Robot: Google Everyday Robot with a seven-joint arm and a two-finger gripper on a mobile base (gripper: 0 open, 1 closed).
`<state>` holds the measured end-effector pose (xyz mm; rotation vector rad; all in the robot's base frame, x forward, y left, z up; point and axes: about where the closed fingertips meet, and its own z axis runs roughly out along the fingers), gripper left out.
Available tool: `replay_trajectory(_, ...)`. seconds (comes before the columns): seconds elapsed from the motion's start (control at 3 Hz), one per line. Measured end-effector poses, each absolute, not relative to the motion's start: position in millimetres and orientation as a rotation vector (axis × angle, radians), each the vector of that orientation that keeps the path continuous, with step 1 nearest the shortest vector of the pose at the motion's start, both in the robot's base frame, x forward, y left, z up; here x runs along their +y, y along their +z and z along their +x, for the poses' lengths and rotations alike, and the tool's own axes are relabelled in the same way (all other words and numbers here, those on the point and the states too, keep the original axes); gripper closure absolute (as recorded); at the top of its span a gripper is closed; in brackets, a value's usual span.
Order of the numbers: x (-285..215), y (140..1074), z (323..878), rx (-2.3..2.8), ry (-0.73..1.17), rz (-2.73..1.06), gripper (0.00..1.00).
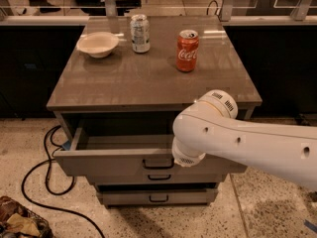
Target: Open top drawer
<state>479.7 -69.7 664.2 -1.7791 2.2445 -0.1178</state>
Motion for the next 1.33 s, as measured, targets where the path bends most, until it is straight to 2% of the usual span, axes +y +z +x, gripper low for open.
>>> replay_trajectory(0.33,-69.7,664.2,479.7,2.244,-0.118,-1.779,1.0)
replay_trajectory(0.67,-70.0,665.2,479.4,2.243,-0.121,-1.779,0.84)
replay_trajectory(1.33,-70.5,667.0,478.7,2.241,-0.127,-1.779,0.37)
